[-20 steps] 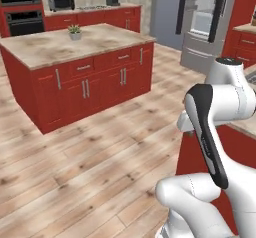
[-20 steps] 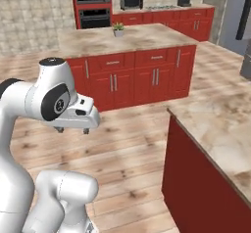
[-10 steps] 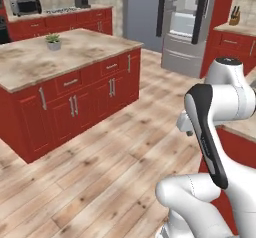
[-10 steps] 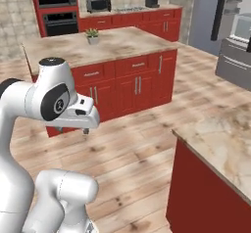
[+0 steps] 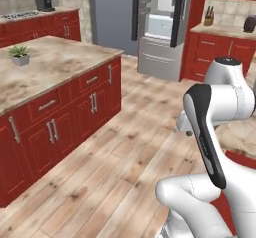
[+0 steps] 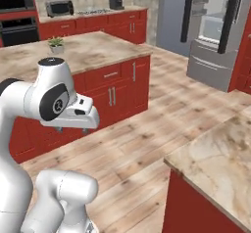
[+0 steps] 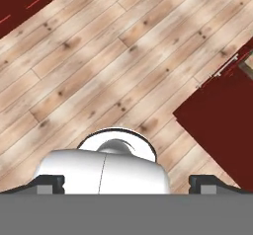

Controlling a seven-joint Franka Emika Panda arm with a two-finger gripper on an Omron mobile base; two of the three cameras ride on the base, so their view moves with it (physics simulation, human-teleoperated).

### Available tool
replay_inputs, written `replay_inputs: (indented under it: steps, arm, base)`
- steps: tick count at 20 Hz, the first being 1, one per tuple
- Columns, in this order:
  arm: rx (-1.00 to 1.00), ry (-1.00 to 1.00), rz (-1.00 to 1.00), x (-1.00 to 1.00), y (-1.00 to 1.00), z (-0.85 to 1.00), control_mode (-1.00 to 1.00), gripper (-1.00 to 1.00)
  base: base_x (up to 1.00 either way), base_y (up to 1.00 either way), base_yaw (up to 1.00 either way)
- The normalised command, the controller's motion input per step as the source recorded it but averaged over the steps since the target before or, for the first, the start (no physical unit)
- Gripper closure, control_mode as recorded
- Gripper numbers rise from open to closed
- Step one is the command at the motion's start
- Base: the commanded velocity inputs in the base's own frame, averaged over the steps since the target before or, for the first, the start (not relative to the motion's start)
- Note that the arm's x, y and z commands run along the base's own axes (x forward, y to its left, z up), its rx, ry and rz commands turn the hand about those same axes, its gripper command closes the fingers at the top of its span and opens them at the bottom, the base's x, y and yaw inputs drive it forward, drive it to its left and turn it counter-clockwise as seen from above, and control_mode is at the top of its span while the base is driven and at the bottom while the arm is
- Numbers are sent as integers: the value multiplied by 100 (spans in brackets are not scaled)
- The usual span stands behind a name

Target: Take the cheese, steak, and lemon wedge from the fridge and place them on the plate on the dining counter to create an appetizer plate.

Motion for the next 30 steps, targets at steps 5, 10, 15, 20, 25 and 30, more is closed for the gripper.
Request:
replay_inputs:
  steps: [5,10,15,20,25,30]
  arm:
    - [0,0,0,0,0,0,100,-100]
    - [0,0,0,0,0,0,100,-100]
    - [0,0,0,0,0,0,100,-100]
    - [0,0,0,0,0,0,100,-100]
    - [0,0,0,0,0,0,100,-100]
    - [0,0,0,0,0,0,100,-100]
  base:
    - [100,0,-38]
    - [100,1,-37]
    - [100,21,-37]
    - [100,26,-34]
    - [100,35,-21]
    - [100,23,4]
